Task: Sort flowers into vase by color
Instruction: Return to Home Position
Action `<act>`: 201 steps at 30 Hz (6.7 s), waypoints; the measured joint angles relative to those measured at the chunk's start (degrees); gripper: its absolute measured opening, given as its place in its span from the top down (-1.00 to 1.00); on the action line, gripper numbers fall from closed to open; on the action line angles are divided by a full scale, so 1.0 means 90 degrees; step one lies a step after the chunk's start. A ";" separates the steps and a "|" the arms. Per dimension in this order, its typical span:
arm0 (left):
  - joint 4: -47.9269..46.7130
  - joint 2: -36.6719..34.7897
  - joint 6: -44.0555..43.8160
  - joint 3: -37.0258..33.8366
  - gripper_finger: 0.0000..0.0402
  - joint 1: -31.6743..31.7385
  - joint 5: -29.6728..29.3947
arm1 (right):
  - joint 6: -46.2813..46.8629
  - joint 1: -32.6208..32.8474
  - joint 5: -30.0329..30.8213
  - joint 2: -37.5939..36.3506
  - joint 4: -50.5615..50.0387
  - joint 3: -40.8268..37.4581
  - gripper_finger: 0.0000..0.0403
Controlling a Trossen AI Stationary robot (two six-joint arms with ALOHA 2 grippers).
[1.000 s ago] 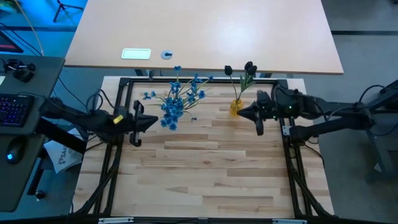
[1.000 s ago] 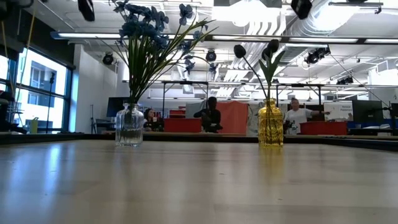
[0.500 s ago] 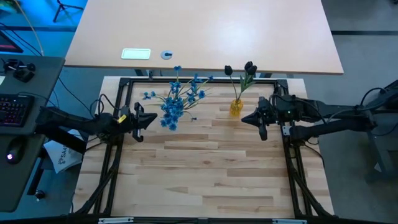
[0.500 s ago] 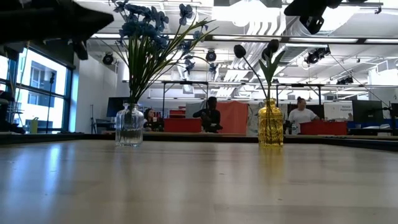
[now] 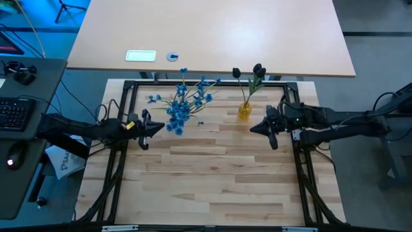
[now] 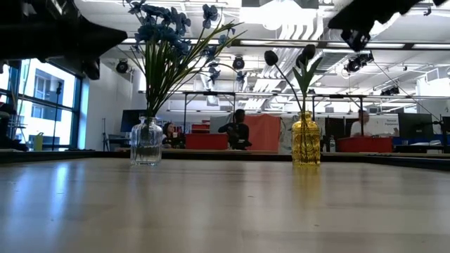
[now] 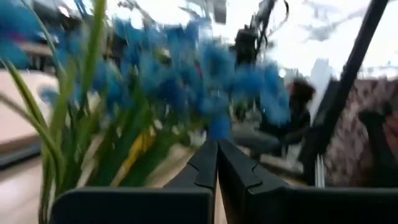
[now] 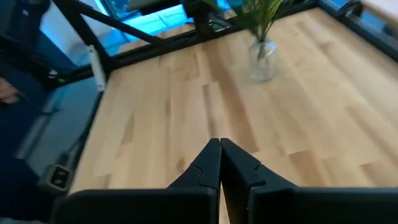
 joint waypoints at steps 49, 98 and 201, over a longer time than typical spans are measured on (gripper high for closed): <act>-0.1102 0.0002 0.0004 0.0000 1.00 -0.0014 0.0070 | -0.0156 0.0000 -0.0638 -0.3649 0.3530 -0.4570 1.00; -0.1889 -0.2514 0.0004 0.0000 1.00 -0.0014 -0.0002 | -0.0110 -0.0155 -0.0602 -0.4761 0.2827 -0.4570 1.00; -0.3524 -0.2472 0.0788 0.0002 1.00 -0.0036 0.1098 | -0.0110 -0.0156 -0.0604 -0.4761 0.2825 -0.4572 1.00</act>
